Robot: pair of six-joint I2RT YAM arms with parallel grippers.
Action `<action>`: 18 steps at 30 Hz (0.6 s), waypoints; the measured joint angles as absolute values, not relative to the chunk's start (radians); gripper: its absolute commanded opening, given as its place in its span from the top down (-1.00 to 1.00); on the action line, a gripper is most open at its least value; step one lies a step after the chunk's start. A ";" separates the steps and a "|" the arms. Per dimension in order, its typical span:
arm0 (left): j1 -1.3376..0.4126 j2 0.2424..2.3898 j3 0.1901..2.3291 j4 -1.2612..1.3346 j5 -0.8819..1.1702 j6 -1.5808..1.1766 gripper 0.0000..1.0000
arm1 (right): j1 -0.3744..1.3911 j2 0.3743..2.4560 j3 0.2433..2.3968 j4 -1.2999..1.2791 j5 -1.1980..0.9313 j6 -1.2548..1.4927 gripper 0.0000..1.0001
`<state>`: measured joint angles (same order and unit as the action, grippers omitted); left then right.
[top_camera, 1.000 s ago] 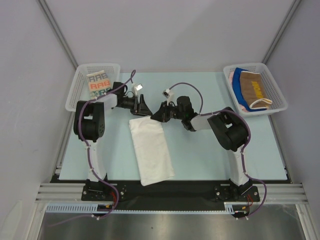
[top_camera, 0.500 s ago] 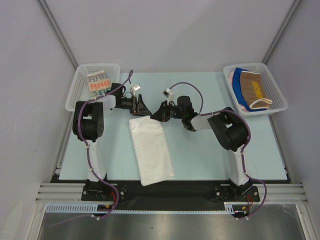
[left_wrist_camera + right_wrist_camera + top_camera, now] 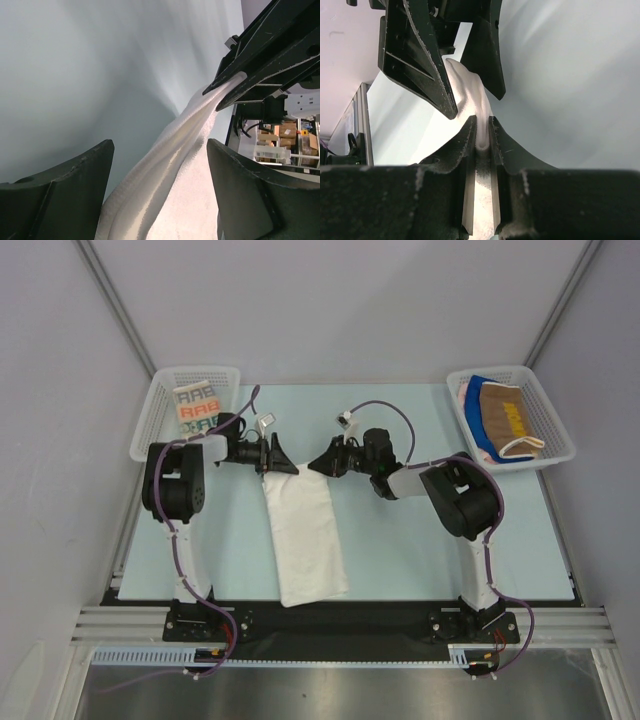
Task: Fold and stack the towels
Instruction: Fold the towel
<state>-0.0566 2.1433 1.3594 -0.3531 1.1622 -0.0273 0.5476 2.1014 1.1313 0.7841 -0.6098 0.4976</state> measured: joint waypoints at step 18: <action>-0.083 2.144 1.407 -0.461 1.083 0.002 -0.08 | 0.552 2.112 1.156 0.758 -0.606 0.485 0.67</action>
